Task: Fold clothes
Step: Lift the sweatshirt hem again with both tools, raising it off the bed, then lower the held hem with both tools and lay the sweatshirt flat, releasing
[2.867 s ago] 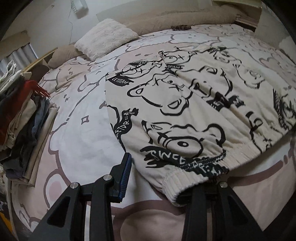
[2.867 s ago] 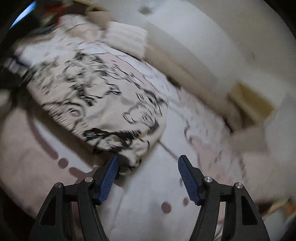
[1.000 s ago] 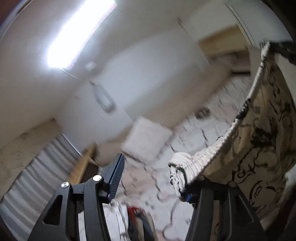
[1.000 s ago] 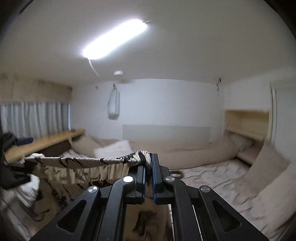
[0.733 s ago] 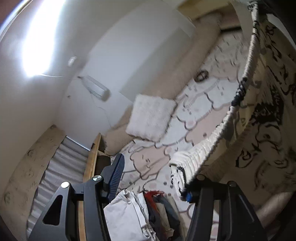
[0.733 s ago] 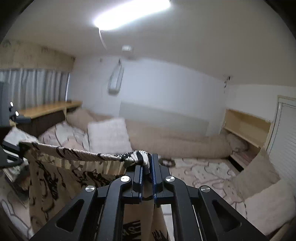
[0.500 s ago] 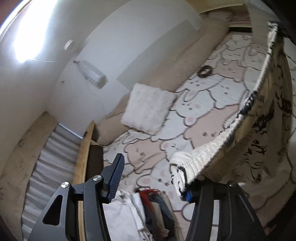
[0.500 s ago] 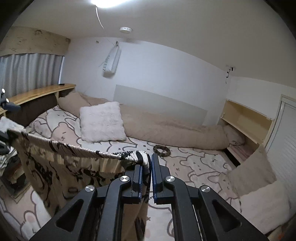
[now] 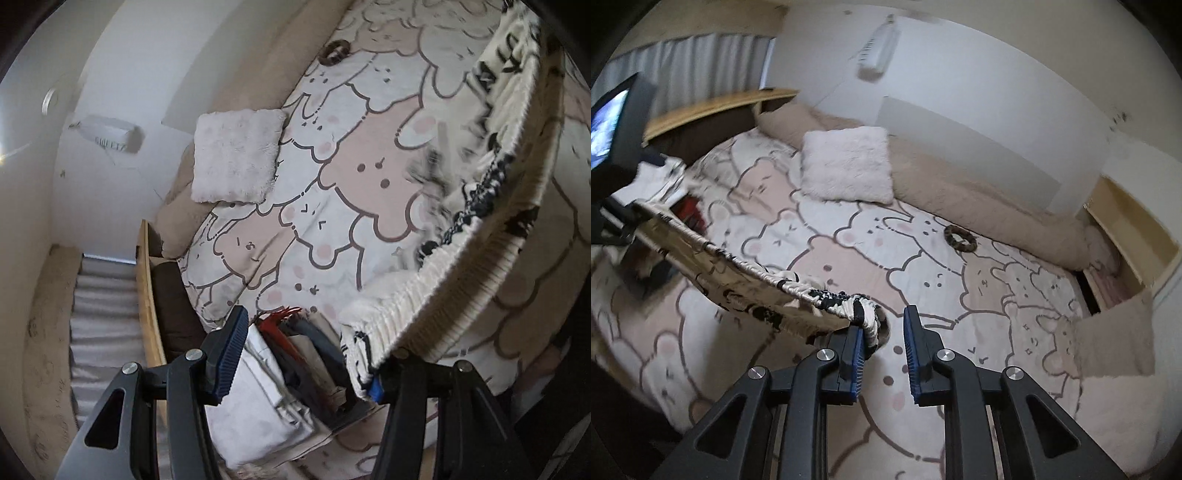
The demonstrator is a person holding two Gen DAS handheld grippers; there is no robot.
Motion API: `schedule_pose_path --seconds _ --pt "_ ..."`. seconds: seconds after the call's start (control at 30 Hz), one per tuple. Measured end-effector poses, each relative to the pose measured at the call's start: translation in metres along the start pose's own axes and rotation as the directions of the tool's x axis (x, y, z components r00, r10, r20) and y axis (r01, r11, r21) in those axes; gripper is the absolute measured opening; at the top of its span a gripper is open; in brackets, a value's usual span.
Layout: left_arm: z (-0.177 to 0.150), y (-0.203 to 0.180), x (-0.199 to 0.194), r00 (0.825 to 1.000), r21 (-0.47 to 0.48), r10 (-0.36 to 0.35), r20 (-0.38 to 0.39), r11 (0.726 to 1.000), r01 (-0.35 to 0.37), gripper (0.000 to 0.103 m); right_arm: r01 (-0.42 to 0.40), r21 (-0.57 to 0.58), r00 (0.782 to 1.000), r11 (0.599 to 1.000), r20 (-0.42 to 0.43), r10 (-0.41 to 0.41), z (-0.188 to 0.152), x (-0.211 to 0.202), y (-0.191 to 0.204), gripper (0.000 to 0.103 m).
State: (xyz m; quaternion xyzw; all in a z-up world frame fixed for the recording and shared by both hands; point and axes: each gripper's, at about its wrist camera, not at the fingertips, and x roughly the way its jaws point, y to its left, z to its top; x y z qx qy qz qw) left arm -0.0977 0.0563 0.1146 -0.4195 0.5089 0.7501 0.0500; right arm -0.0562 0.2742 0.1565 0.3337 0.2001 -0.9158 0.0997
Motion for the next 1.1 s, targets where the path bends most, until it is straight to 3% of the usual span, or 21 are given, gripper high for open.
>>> schedule_pose_path --seconds 0.1,0.2,0.3,0.37,0.47,0.57,0.67,0.73,0.87,1.0,1.1 --pt "0.005 0.013 -0.003 1.000 0.001 0.010 0.008 1.000 -0.010 0.056 0.005 -0.020 1.000 1.000 -0.004 -0.005 0.009 -0.002 -0.001 0.020" --pt "0.021 0.025 0.004 0.999 0.016 0.044 0.012 0.999 -0.044 0.063 0.037 -0.007 0.999 0.999 -0.033 -0.037 0.026 0.019 -0.012 0.038" --pt "0.046 0.037 0.021 0.997 0.007 0.077 0.009 0.997 -0.077 0.063 0.091 0.012 0.995 0.996 -0.042 -0.090 0.046 0.051 -0.023 0.038" --pt "0.068 0.048 0.038 0.991 -0.017 0.136 0.006 0.991 -0.136 0.063 0.126 0.024 0.991 0.992 -0.049 -0.125 0.059 0.071 -0.030 0.038" --pt "0.097 0.071 0.053 0.977 -0.098 0.212 0.032 0.973 -0.208 0.063 0.180 0.042 0.982 0.983 -0.060 -0.177 0.078 0.103 -0.042 0.038" --pt "0.114 0.104 0.051 0.952 -0.226 0.298 0.074 0.935 -0.275 0.064 0.257 0.056 0.966 0.965 0.002 -0.258 0.103 0.115 -0.054 0.038" --pt "0.115 0.127 0.041 0.942 -0.310 0.318 0.104 0.911 -0.273 0.070 0.267 0.101 0.961 0.958 0.047 -0.273 0.118 0.111 -0.068 0.038" --pt "0.109 0.128 0.034 0.944 -0.325 0.307 0.124 0.911 -0.254 0.070 0.262 0.108 0.961 0.959 0.063 -0.270 0.117 0.107 -0.071 0.043" --pt "0.080 0.079 0.045 0.969 -0.234 0.214 0.124 0.955 -0.181 0.070 0.235 0.068 0.970 0.970 0.043 -0.239 0.090 0.110 -0.064 0.043" --pt "0.041 -0.015 0.090 1.000 -0.078 0.018 0.015 0.997 -0.017 0.070 0.140 -0.014 0.985 0.990 -0.101 -0.140 0.004 0.141 -0.021 0.043" --pt "-0.001 -0.111 0.133 0.987 0.038 -0.128 -0.100 0.991 0.132 0.071 0.046 -0.057 0.971 0.997 -0.230 -0.058 -0.070 0.168 0.018 0.043"
